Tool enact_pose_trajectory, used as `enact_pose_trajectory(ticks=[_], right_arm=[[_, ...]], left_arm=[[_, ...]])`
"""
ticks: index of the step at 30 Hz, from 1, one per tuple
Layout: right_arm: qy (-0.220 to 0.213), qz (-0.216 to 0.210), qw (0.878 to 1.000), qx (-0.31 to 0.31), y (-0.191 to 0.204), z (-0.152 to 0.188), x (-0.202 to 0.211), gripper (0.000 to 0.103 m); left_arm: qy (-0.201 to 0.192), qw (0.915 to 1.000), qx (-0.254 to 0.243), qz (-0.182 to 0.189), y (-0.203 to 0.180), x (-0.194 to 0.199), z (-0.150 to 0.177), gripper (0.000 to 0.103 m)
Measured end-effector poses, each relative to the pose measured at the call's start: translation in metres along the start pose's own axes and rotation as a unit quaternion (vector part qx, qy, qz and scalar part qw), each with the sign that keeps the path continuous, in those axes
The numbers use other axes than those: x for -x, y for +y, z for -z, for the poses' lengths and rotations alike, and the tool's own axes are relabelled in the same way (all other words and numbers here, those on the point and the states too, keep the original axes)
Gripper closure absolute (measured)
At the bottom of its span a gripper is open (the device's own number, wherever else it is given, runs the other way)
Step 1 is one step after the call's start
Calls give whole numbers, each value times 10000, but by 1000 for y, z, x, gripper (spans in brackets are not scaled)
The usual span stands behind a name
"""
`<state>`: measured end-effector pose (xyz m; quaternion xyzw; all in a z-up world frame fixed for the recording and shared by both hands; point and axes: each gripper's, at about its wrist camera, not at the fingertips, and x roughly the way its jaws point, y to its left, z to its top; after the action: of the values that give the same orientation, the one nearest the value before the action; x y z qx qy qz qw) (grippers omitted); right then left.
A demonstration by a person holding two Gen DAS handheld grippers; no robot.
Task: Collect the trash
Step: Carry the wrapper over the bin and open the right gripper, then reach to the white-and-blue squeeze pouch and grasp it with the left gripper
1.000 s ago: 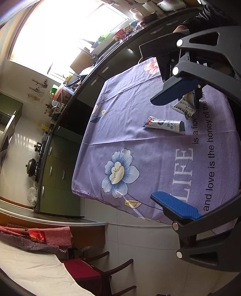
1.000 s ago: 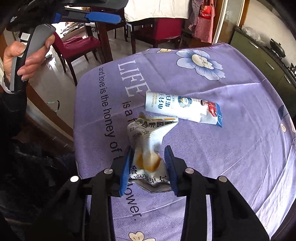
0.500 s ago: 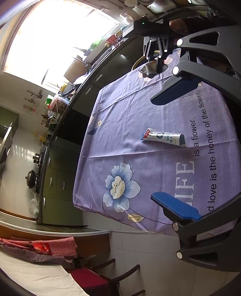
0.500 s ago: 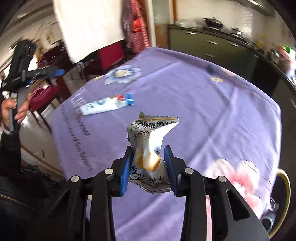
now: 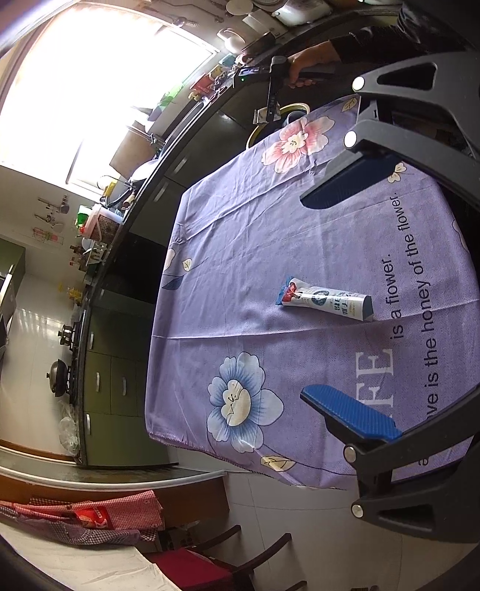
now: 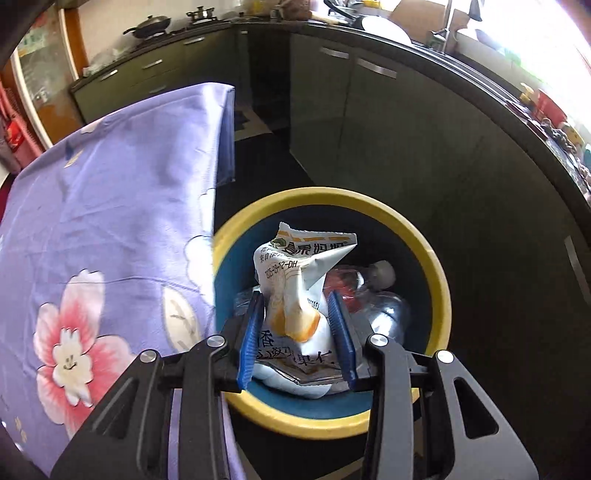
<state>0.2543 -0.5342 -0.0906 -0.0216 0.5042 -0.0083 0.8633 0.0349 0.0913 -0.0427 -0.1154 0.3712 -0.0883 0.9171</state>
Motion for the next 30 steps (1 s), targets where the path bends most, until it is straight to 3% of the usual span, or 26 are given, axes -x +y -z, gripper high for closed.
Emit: enact_pose_trajectory(ticks=[1, 4, 8, 19, 25, 30], right_arm=[[-40, 175, 9998, -57, -5, -3, -4, 55], [-163, 564, 9980, -226, -13, -4, -5, 53], [-332, 478, 9979, -271, -4, 10, 11, 52], [-700, -653, 9954, 76, 62, 88, 72, 43], [-776, -1048, 9914, 56, 84, 103, 86, 41], [-799, -1146, 9901, 123, 93, 105, 85, 40]], left_arm=[[12, 10000, -13, 6, -1, -1, 0, 12], [63, 9999, -90, 9, -6, -3, -1, 12], [158, 9995, -277, 35, -13, -9, 0, 11], [710, 9921, -1037, -6, -37, -48, 5, 11], [1244, 9838, -1291, 82, -43, -86, 6, 11], [1583, 9747, -1571, -164, -48, -115, 10, 11]])
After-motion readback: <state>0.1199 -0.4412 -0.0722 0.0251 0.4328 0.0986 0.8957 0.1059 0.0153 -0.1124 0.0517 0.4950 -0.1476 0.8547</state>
